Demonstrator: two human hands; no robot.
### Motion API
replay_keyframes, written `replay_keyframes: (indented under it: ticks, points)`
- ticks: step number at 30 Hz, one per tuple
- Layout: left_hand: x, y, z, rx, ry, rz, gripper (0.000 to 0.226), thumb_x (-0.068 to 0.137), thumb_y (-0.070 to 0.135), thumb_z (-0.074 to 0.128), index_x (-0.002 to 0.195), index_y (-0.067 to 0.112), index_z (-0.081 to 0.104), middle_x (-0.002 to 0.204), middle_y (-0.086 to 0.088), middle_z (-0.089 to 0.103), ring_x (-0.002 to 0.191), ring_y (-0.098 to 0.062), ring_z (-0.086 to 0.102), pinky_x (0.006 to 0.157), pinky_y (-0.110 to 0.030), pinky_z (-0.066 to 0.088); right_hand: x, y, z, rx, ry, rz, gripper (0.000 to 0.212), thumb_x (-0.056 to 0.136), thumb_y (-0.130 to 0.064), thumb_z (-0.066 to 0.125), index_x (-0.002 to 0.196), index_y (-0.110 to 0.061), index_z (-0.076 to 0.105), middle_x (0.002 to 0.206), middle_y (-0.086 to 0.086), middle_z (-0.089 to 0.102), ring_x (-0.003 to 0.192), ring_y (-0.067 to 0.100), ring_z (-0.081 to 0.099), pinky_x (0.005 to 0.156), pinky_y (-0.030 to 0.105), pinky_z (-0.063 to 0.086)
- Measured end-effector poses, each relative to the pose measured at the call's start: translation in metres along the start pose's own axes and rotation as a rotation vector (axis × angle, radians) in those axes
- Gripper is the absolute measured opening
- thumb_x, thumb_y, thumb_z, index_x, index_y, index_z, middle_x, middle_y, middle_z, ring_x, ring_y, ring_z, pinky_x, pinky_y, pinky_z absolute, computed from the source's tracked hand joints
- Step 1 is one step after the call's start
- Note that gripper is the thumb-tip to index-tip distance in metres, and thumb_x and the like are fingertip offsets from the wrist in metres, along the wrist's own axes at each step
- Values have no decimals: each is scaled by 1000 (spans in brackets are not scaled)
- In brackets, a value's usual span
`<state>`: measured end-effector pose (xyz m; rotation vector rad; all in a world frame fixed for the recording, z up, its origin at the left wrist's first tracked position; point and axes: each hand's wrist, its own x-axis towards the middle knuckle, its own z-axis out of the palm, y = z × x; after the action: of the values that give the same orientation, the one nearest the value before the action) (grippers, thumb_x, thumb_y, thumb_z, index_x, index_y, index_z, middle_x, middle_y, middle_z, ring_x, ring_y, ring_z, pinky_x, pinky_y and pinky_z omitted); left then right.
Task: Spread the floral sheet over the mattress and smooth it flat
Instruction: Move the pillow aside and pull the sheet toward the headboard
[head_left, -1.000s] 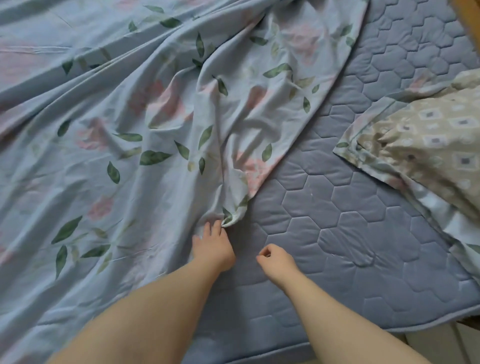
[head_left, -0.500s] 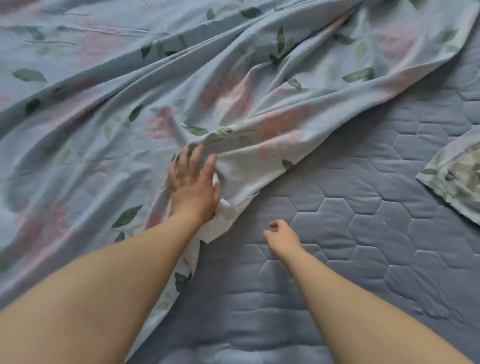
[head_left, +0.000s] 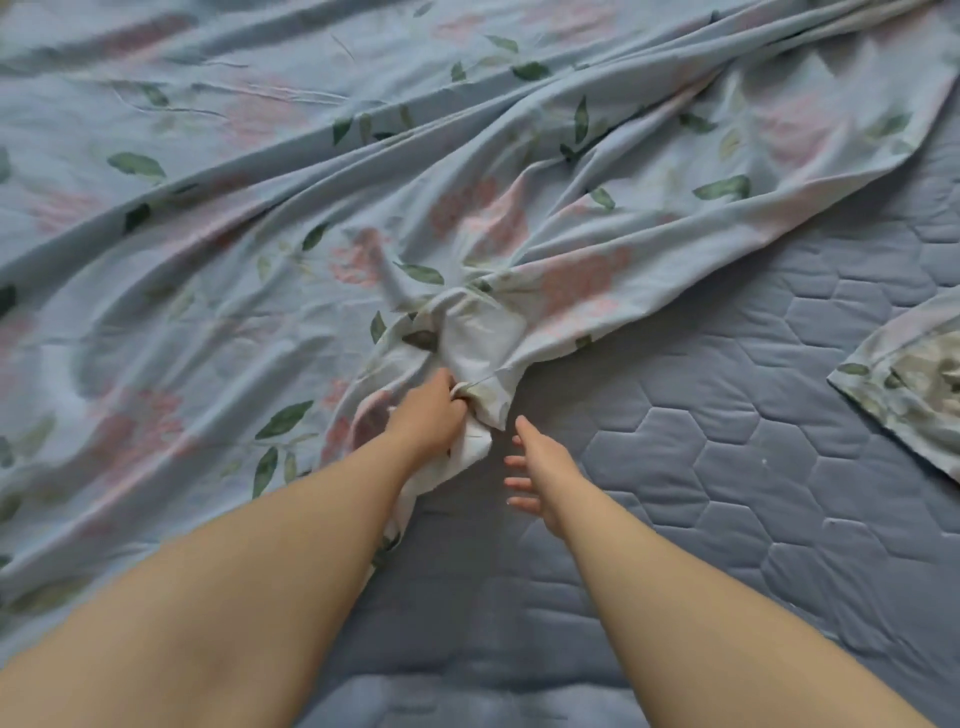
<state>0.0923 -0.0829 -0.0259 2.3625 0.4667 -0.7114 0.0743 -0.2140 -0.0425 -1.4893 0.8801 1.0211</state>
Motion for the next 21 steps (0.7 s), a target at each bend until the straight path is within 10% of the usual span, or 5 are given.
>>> replay_keyframes:
  ticks: [5, 10, 15, 21]
  points:
    - [-44, 49, -28, -411, -52, 15, 4, 92, 9, 45, 92, 13, 46, 95, -15, 54, 80, -21, 49, 68, -28, 40, -62, -6, -20, 42, -54, -181, 41, 92, -43, 52, 127, -20, 53, 119, 2, 56, 107, 22, 51, 77, 33, 42]
    - [-118, 99, -45, -567, -152, 49, 4, 94, 12, 49, 95, 14, 53, 75, -2, 53, 66, -13, 50, 53, -18, 42, -131, -13, -46, 288, -212, -220, 50, 90, -64, 34, 80, -23, 60, 71, -1, 55, 59, 12, 42, 55, 25, 27]
    - [-195, 135, -37, -517, -166, 201, 18, 96, 8, 47, 107, 13, 60, 73, 3, 51, 61, -6, 45, 52, -12, 38, -187, -15, -78, 427, -36, -332, 18, 93, -31, 55, 97, -17, 65, 84, 4, 64, 71, 18, 60, 61, 28, 49]
    - [-266, 162, -24, -335, 241, 325, 21, 93, 15, 52, 109, 10, 65, 91, -3, 62, 82, -16, 54, 62, -19, 38, -257, 9, -107, 533, 142, -564, 26, 92, -20, 58, 114, -9, 66, 99, 7, 64, 93, 23, 61, 95, 40, 52]
